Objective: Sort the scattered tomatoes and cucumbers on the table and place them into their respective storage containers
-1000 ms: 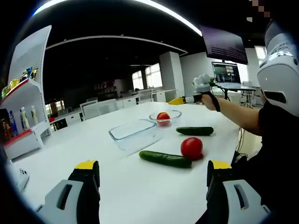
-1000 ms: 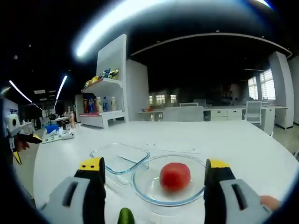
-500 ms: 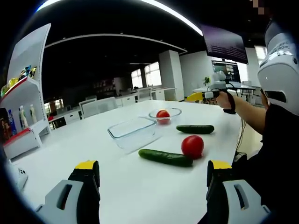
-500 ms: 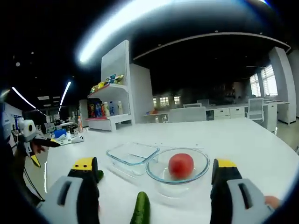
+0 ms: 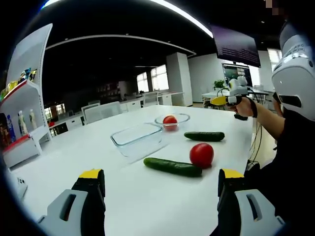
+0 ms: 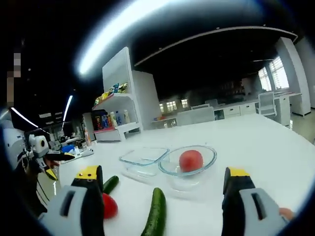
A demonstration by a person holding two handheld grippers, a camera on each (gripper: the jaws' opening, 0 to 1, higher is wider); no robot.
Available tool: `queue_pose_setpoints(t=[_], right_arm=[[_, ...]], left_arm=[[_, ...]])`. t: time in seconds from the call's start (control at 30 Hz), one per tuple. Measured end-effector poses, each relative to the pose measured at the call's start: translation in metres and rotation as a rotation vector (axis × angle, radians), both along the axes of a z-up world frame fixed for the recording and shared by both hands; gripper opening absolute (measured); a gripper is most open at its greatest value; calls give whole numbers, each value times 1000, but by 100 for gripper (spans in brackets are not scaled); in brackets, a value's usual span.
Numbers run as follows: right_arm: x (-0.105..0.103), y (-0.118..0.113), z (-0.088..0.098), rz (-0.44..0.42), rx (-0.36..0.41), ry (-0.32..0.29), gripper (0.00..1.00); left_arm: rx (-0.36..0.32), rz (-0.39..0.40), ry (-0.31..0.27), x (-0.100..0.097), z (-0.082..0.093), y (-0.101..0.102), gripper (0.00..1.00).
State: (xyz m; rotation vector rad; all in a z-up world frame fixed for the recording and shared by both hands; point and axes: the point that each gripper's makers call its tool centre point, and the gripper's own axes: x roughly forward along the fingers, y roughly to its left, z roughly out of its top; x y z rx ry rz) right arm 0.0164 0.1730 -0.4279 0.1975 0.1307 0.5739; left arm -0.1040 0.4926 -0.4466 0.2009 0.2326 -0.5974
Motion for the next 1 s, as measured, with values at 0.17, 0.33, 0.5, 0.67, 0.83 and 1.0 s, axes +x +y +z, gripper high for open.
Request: queue_pose_setpoints(t=[0.17,0.33,0.5,0.67,0.83,1.0], right_arm=[[-10,-2,-2,-4,-6,8,97],[-20,-2,1,4,-12,10,97],[-25,-1,0,20,-12,14,97],[-27,-3,-11,14,-26,39,97],[-28,-4,-13,13,-25,47,97],[-28,-2,-11,19,-19,44,97]], left_arm=[[0,3,1,1,0,0,95],[-1,-8,2,0,0,-3,95],[0,-8,0,1,0,-4,95],[-2,-15,3,-1,0,-6,95],[1,-14,3,-1,1,-5,95],[5,-16,0,0,2,-6,95]])
